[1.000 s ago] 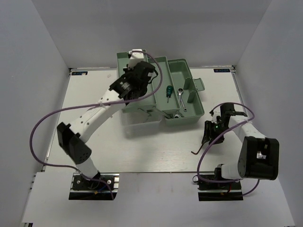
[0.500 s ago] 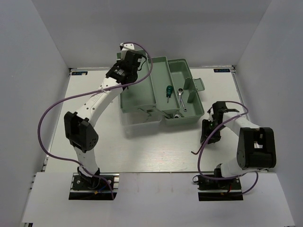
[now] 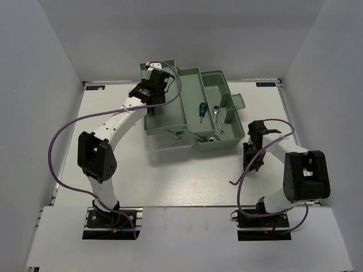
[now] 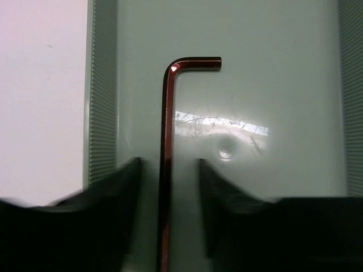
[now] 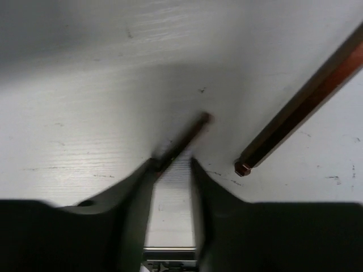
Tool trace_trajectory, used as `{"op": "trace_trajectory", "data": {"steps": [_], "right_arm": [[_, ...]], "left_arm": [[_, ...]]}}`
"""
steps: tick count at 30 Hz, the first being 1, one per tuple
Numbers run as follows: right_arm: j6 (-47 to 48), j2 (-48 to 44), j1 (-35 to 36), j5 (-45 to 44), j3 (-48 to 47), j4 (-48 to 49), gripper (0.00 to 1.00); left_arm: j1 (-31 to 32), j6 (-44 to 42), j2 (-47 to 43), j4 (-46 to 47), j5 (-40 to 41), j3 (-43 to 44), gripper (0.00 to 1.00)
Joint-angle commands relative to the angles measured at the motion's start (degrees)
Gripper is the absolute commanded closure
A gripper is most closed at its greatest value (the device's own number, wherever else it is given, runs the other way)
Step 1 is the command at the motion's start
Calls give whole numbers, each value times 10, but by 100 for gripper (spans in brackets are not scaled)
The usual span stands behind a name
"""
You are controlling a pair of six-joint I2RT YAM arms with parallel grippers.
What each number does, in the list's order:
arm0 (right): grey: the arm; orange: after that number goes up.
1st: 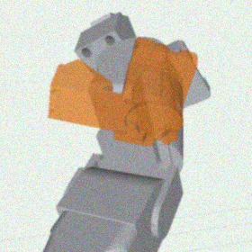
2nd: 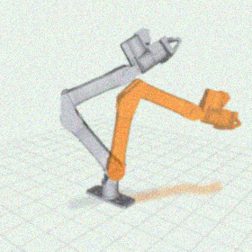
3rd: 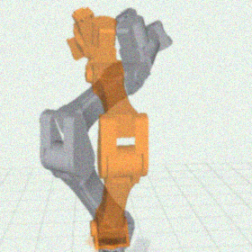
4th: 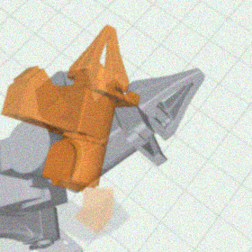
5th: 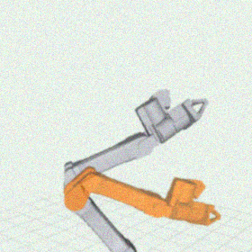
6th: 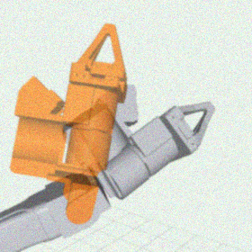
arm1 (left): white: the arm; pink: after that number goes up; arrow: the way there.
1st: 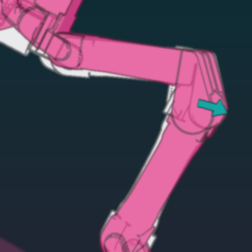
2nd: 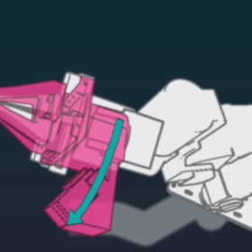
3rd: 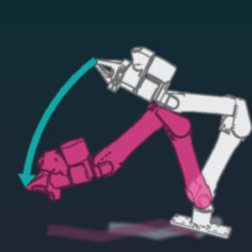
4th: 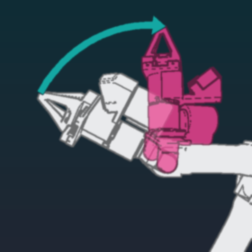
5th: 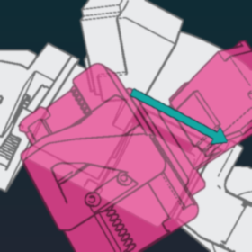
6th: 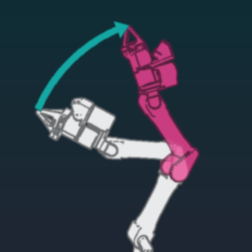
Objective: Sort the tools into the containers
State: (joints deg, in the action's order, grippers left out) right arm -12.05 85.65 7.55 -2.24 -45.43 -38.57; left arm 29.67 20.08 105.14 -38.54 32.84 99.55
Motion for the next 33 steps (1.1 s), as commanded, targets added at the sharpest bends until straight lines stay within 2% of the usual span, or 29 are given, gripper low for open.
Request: {"op": "trace_trajectory", "data": {"steps": [1, 2, 3, 7, 11, 15, 18, 20, 24, 27, 28, 31, 32, 33], "right_arm": [[-14, 14, -3, -37, 3, 25, 68], [-12, 15, -3, -38, 5, 26, 68], [-12, 18, -3, -39, 5, 27, 76], [-16, 25, -5, -44, 5, 27, 91], [-20, 26, -9, -52, 6, 29, 97], [-21, 15, -18, -32, 4, 29, 100], [0, -13, -29, -8, 2, 30, 100], [22, -31, -36, 37, 0, 33, 100], [68, -124, -39, 121, -17, 19, 100], [146, -173, -34, 209, -53, -25, 100], [157, -179, -34, 264, -88, -40, 100], [206, -198, -28, 329, -144, -101, 100], [213, -195, -21, 388, -177, -135, 100], [219, -189, -11, 400, -212, -141, 100]], "left_arm": [[-4, 2, -37, 12, -25, -2, 41], [-4, 2, -37, 12, -25, -2, 36], [-4, 2, -37, 12, -32, 7, 34], [-4, 2, -42, 7, -56, 57, 29], [7, -3, -68, -5, -66, 89, 27], [7, -3, -123, -5, -99, 81, 26], [7, -3, -187, 1, -117, 47, 26], [7, -3, -221, 1, -131, 16, 26], [7, -15, -294, 7, -200, -44, 25], [7, -21, -353, 0, -248, -132, 25], [7, -28, -370, 0, -259, -156, 25], [7, -34, -440, 25, -320, -247, 24], [7, -40, -459, 32, -355, -270, 15], [7, -40, -477, 43, -374, -316, 15]]}}
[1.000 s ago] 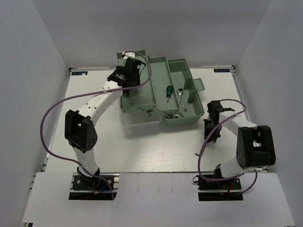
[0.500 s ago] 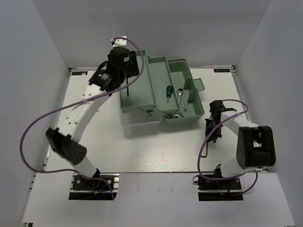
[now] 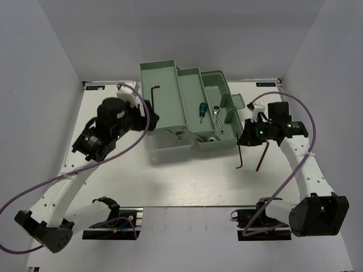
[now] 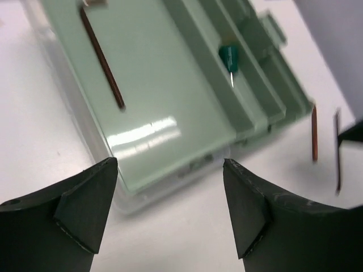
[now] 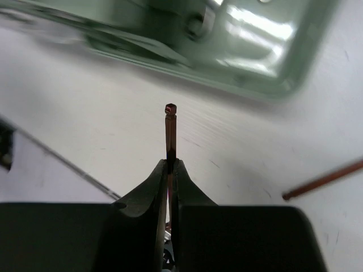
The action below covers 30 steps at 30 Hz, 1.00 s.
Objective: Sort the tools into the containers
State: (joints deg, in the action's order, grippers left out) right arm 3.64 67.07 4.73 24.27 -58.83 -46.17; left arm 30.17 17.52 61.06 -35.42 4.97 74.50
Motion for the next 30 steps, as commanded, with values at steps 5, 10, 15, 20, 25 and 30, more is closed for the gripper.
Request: {"op": "trace_trajectory", "data": {"steps": [5, 10, 15, 20, 25, 30], "right_arm": [[23, 83, 84, 198, -271, -47, 100], [-76, 267, 186, 205, -469, 2, 100], [-135, 350, 238, 144, -543, 135, 100], [-252, 407, 256, 113, -547, 271, 100], [-297, 445, 266, 111, -596, 287, 100], [-241, 475, 275, 51, -591, 262, 77]], "left_arm": [[2, -14, -123, 33, -166, -145, 15], [2, -14, -198, 22, -182, -196, 16], [2, 8, -234, -52, -128, -219, 30], [2, 46, -270, -77, -102, -263, 33], [2, 76, -290, -66, -96, -298, 33], [2, 96, -284, -50, -96, -317, 28]]}}
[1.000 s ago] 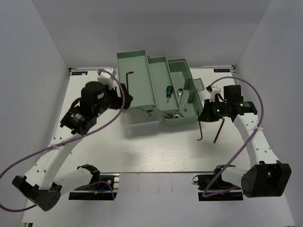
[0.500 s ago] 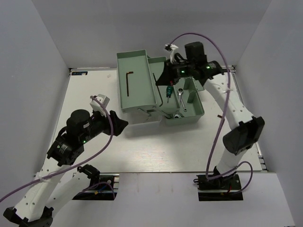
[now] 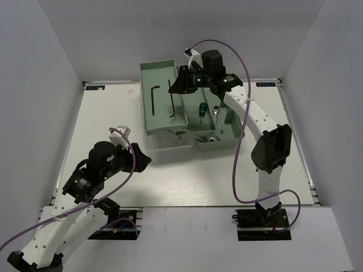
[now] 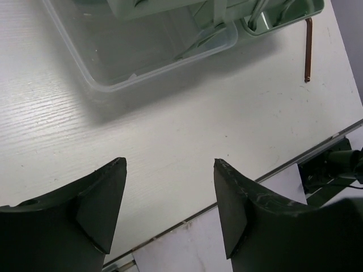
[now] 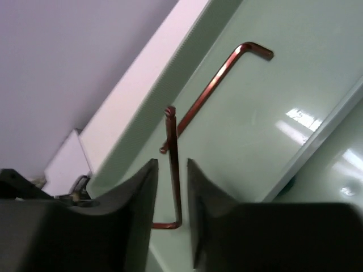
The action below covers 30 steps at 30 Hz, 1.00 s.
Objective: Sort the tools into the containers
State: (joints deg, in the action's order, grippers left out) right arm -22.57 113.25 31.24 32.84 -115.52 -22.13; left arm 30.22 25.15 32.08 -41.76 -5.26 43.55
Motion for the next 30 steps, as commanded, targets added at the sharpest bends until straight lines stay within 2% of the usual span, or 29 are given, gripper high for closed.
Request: {"op": "trace_trajectory", "data": {"steps": [1, 3, 5, 8, 9, 10, 11, 12, 14, 15, 16, 17, 18, 21, 22, 24, 25, 26, 27, 28, 29, 30], "right_arm": [[31, 17, 10, -38, -22, 16, 62], [71, 18, 10, -34, -13, -10, 35], [92, 7, 6, -35, 1, -24, 30], [150, -53, 4, -73, 12, -36, 32], [172, -79, 3, -132, 12, -49, 39], [196, -90, 2, -205, 7, -66, 51], [206, -117, 3, -245, 11, -78, 74], [212, -145, 0, -350, 22, -85, 100], [249, -198, -6, -453, 79, -76, 100], [261, -219, -14, -521, 142, -40, 100], [282, -284, -25, -561, 178, -17, 100], [291, -304, -31, -606, 254, 0, 100], [301, -318, -52, -613, 303, -18, 100], [289, -389, -118, -589, 417, -104, 100], [285, -410, -155, -562, 439, -116, 91], [285, -427, -176, -527, 478, -157, 74], [285, -432, -184, -511, 540, -169, 66], [289, -439, -214, -502, 562, -171, 51], [289, -441, -224, -485, 596, -170, 46], [290, -441, -243, -476, 629, -151, 43], [296, -435, -258, -473, 656, -141, 39], [293, -429, -276, -469, 663, -131, 38]], "left_arm": [[2, 27, 12, 13, 11, -7, 27], [2, 33, 34, 8, 26, -7, 24], [2, 39, 49, 3, 49, -7, 22], [2, 58, 83, -10, 85, -7, 22], [2, 65, 97, -10, 95, -7, 27], [2, 71, 103, -10, 112, -7, 31], [2, 76, 103, -10, 118, -7, 35], [2, 76, 109, -10, 118, -7, 39], [2, 76, 109, -10, 124, -15, 45], [2, 76, 109, -4, 124, -15, 51], [2, 69, 109, -4, 124, -15, 55], [2, 64, 109, -4, 124, -20, 58], [2, 53, 109, -4, 129, -20, 64], [2, 26, 109, 10, 111, -20, 67], [2, 18, 109, 16, 92, -20, 67], [2, -9, 109, 16, 85, -15, 63], [2, -17, 109, 16, 85, -15, 53], [2, -22, 109, 16, 85, -7, 47], [2, -35, 109, 25, 76, -7, 40], [2, -40, 109, 31, 59, -7, 29], [2, -41, 97, 38, 52, -14, 25], [2, -47, 92, 49, 38, -21, 21]]}}
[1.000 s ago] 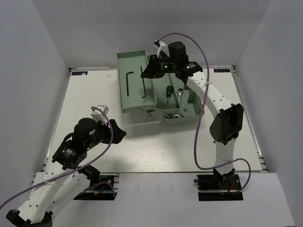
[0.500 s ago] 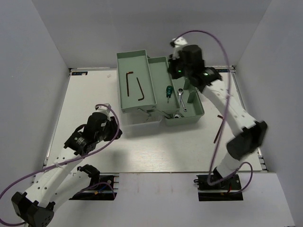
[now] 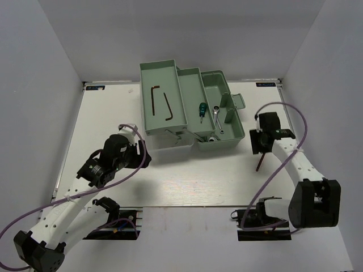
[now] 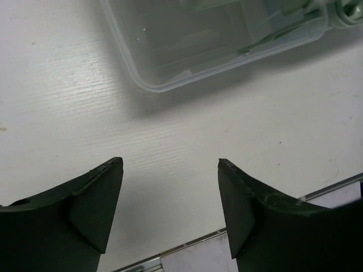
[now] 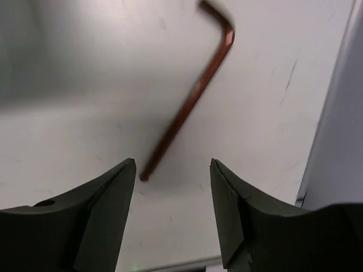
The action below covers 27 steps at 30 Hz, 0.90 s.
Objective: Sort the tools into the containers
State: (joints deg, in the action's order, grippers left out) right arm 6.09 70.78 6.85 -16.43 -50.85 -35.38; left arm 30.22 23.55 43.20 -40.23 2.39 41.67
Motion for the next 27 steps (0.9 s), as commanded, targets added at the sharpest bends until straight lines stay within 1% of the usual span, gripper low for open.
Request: {"op": "trace_trajectory", "data": {"steps": [1, 2, 3, 4, 6, 8, 9, 11, 12, 14, 15, 17, 18, 19, 21, 22, 24, 25, 26, 27], "right_arm": [[-2, 27, -55, 37, 18, -2, 38], [-7, 39, -60, 47, 13, -3, 38], [-32, 52, -88, 67, 9, -9, 38], [-38, 79, -98, 90, -9, -17, 38], [-56, 125, -130, 133, -19, -16, 41], [-74, 143, -142, 156, -33, -1, 41], [-87, 165, -160, 186, -36, 1, 41], [-93, 179, -173, 199, -49, 11, 42], [-100, 208, -179, 212, -56, 12, 42], [-110, 234, -190, 221, -63, 14, 48], [-113, 242, -192, 217, -67, 19, 48], [-116, 260, -195, 207, -65, 35, 55], [-116, 262, -196, 171, -58, 49, 56], [-116, 272, -192, 166, -57, 49, 61], [-115, 278, -192, 109, -52, 46, 62], [-110, 284, -191, 104, -46, 49, 68], [-100, 284, -192, 102, -33, 56, 74], [-97, 284, -192, 110, -28, 63, 89], [-93, 284, -195, 146, -29, 60, 95], [-86, 283, -197, 158, -36, 52, 100]], "left_arm": [[2, -32, -25, 34, -39, -3, 19], [2, -32, -30, 34, -39, -3, 17], [2, -32, -39, 34, -39, -3, 17], [2, -32, -39, 39, -39, -3, 16], [-4, -32, -46, 39, -45, -8, 16], [-4, -37, -46, 45, -45, -8, 16], [-4, -37, -46, 45, -45, -8, 16], [-4, -37, -46, 45, -45, -8, 16], [-4, -37, -46, 45, -45, -8, 16], [-4, -37, -46, 45, -50, -8, 16], [-4, -37, -46, 45, -50, -8, 16], [-4, -37, -46, 51, -50, -8, 16], [-4, -37, -46, 51, -50, -8, 15], [-4, -37, -46, 51, -50, -8, 15], [-4, -37, -46, 51, -45, -8, 15], [-4, -37, -51, 51, -45, -8, 15], [-4, -37, -51, 51, -45, -8, 15], [-4, -37, -51, 51, -45, -8, 15], [-4, -37, -51, 51, -45, -8, 15], [-4, -37, -51, 51, -45, -8, 15]]}}
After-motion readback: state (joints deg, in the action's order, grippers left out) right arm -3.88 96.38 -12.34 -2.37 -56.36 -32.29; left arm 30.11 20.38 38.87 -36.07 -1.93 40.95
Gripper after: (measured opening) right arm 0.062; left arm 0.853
